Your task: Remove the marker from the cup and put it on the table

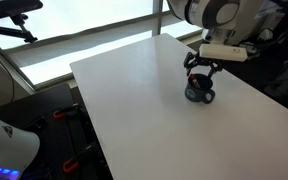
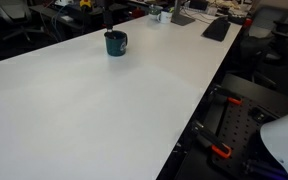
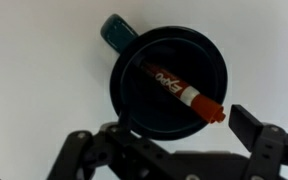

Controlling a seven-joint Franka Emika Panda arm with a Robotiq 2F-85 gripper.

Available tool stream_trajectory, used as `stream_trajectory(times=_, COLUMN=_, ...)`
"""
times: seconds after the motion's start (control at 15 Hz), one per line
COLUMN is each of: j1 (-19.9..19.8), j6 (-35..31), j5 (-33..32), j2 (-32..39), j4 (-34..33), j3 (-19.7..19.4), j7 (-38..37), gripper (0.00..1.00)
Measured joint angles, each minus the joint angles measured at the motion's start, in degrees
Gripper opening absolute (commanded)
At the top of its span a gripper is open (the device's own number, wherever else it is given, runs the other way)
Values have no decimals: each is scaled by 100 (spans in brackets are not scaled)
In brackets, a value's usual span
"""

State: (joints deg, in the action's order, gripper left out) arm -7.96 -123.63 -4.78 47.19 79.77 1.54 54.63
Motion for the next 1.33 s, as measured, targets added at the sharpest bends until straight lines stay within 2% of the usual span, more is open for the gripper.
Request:
stream_trajectory(times=0.67, j1=61, j6=-14, j5=-1, j2=15, j4=-32, j3=0, j7=-688, gripper=5)
stream_trajectory(times=0.73, j1=69, j6=-6, j5=-2, j2=15, j4=-32, j3=0, j7=-742, gripper=3)
stream_trajectory(times=0.87, j1=70, j6=-6, j5=-49, j2=16, j4=-41, j3=-3, j7=-810, gripper=6)
stream_trajectory(times=1.33, j1=71, j6=-4, j5=-91, j2=14, j4=-59, j3=-5, j7=-1114, gripper=6)
